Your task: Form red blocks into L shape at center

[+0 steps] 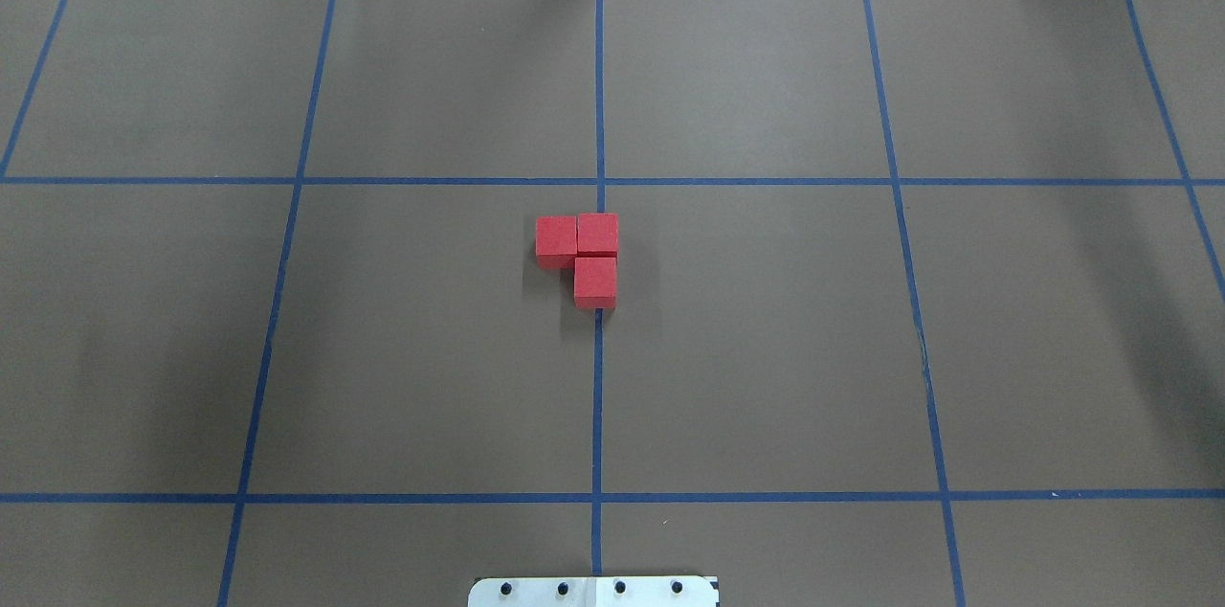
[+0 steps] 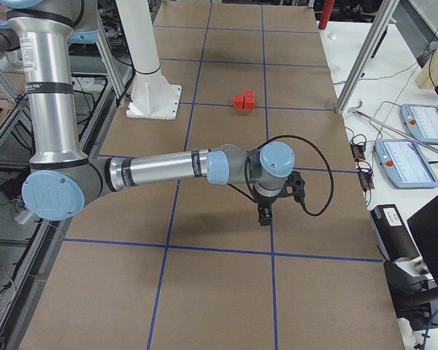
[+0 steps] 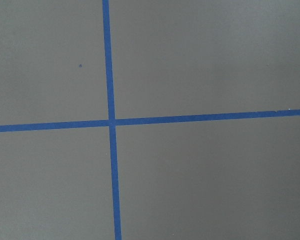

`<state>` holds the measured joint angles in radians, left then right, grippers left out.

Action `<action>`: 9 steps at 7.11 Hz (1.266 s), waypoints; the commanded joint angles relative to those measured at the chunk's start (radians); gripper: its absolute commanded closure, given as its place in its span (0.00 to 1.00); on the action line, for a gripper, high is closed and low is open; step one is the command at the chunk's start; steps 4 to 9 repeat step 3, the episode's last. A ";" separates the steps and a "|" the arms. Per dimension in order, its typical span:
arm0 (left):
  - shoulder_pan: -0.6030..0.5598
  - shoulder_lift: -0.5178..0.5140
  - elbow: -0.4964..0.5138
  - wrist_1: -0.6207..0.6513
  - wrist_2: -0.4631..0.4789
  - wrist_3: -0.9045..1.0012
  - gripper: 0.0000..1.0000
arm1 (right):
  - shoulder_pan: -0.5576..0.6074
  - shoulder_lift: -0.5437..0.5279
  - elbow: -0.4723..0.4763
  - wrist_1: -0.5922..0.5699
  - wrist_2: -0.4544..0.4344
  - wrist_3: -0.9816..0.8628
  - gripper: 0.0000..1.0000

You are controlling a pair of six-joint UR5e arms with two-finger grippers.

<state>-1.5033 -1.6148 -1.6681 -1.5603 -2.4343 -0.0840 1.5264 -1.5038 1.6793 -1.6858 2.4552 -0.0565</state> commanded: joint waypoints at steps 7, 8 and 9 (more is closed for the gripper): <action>0.001 0.024 -0.016 -0.003 -0.005 0.004 0.00 | -0.006 0.001 0.008 0.000 0.001 0.000 0.01; 0.001 0.024 -0.016 -0.003 -0.005 0.004 0.00 | -0.006 0.001 0.008 0.000 0.001 0.000 0.01; 0.001 0.024 -0.016 -0.003 -0.005 0.004 0.00 | -0.006 0.001 0.008 0.000 0.001 0.000 0.01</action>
